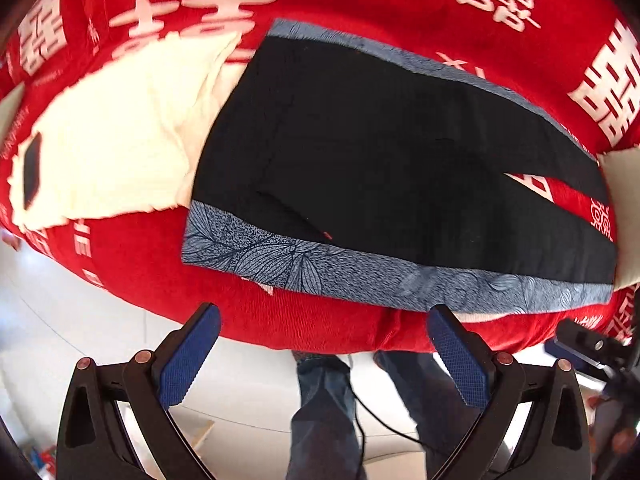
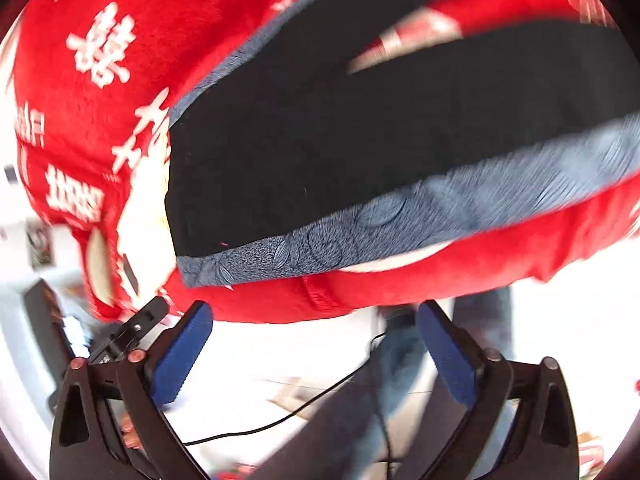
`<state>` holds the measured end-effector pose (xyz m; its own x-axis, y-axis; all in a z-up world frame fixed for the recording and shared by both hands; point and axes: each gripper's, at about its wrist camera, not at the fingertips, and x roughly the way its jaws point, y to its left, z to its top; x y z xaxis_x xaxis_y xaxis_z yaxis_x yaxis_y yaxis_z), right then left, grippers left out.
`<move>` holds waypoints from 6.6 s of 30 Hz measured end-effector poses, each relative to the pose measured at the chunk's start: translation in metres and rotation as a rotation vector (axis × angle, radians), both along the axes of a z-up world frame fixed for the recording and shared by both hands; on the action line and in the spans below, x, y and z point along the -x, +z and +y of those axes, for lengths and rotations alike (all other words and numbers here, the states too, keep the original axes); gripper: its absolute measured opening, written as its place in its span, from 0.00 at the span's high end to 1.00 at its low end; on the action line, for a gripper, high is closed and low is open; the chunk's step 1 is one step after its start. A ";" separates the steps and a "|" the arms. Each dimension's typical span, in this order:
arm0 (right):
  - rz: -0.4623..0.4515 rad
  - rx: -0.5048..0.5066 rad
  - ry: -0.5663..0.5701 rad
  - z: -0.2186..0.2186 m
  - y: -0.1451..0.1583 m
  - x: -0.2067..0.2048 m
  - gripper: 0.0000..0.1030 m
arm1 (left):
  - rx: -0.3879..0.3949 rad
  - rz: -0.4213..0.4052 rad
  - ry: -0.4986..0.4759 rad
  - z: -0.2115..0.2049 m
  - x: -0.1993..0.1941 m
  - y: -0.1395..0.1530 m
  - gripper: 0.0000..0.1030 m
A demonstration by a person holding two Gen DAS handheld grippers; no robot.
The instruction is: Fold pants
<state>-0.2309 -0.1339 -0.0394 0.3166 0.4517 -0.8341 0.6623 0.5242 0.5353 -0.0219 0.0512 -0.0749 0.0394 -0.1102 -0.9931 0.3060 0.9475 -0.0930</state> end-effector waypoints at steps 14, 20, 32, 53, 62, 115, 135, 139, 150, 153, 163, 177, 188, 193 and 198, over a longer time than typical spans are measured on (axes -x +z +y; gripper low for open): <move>-0.212 -0.209 -0.276 -0.012 -0.111 0.025 0.26 | 0.172 0.080 0.093 0.008 -0.011 -0.090 0.00; -0.282 -0.275 -0.364 -0.013 -0.116 0.034 0.80 | 0.228 0.118 0.134 0.012 -0.012 -0.100 0.00; -0.386 -0.309 -0.363 -0.028 -0.055 0.022 0.90 | 0.391 0.184 0.308 0.027 -0.020 -0.096 0.00; -0.424 -0.218 -0.006 -0.139 0.011 -0.155 0.92 | 0.350 -0.051 0.256 -0.059 -0.178 -0.010 0.85; -0.232 -0.124 0.161 -0.192 -0.076 -0.286 0.92 | 0.200 -0.064 0.265 -0.117 -0.270 -0.087 0.74; -0.188 0.078 -0.104 -0.292 -0.006 0.123 0.97 | 0.148 0.076 -0.449 -0.387 0.020 -0.068 0.19; 0.008 0.460 0.098 -0.538 0.004 -0.063 0.42 | -0.020 -0.178 -0.183 -0.416 -0.084 -0.051 0.19; -0.088 0.520 0.025 -0.537 0.034 -0.042 0.28 | -0.034 -0.196 -0.193 -0.431 -0.084 -0.056 0.19; 0.116 0.449 0.138 -0.543 -0.050 -0.067 0.76 | -0.096 -0.180 -0.239 -0.453 -0.077 -0.077 0.19; 0.040 0.504 0.150 -0.545 -0.035 -0.074 0.79 | -0.092 -0.196 -0.221 -0.453 -0.079 -0.076 0.17; 0.090 0.587 0.101 -0.535 -0.008 -0.054 0.56 | -0.081 -0.237 -0.215 -0.473 -0.081 -0.068 0.15; 0.100 0.629 0.316 -0.449 -0.035 -0.052 0.42 | -0.041 -0.237 -0.139 -0.407 -0.144 -0.083 0.00; 0.031 0.587 0.266 -0.317 0.016 -0.088 0.42 | -0.192 -0.316 0.019 -0.213 -0.221 -0.042 0.00; -0.058 0.525 0.390 -0.225 0.013 -0.144 0.42 | -0.254 -0.349 0.139 -0.127 -0.258 -0.034 0.00; -0.171 0.479 0.570 -0.165 0.019 -0.209 0.42 | -0.204 -0.306 0.101 -0.076 -0.240 -0.045 0.00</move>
